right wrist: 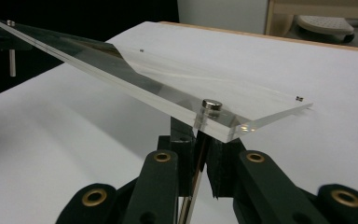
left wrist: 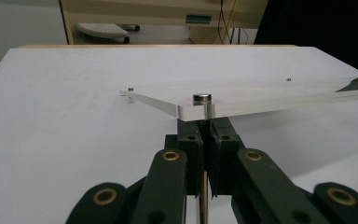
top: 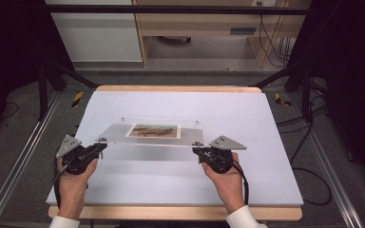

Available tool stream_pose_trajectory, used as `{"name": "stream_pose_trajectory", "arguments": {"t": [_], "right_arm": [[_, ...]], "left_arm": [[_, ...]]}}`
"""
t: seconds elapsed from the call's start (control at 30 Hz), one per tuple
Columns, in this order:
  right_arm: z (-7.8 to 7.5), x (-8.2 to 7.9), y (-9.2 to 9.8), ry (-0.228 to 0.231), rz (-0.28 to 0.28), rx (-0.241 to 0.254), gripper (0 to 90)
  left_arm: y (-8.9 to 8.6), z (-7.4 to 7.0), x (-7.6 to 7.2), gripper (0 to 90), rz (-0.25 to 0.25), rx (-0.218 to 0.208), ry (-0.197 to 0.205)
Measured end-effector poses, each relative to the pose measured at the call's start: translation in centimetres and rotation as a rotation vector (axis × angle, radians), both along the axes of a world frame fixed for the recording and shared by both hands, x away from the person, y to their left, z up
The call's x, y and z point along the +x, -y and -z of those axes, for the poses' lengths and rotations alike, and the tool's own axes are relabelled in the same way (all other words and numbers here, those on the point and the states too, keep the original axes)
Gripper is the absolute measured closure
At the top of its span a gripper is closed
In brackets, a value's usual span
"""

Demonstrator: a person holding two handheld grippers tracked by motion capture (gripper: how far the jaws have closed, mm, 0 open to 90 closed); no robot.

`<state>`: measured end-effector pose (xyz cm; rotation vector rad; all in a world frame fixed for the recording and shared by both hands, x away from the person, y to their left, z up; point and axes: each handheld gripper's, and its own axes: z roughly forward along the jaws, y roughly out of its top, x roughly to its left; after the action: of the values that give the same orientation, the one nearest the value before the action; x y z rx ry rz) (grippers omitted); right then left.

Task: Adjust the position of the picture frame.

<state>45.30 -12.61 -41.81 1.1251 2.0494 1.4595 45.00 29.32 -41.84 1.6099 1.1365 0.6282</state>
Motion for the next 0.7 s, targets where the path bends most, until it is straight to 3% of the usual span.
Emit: {"name": "stream_pose_trajectory", "arguments": {"t": [0.4, 0.7], "right_arm": [[-0.5, 1.1, 5.6, 0.000, 0.056, -0.021, 81.7], [0.5, 1.2, 7.0, -0.012, 0.058, -0.024, 82.2]], "left_arm": [[5.8, -0.1, 2.1, 84.3, 0.020, -0.003, 0.046], [6.8, 1.3, 1.7, 84.0, 0.029, 0.000, 0.023]]}}
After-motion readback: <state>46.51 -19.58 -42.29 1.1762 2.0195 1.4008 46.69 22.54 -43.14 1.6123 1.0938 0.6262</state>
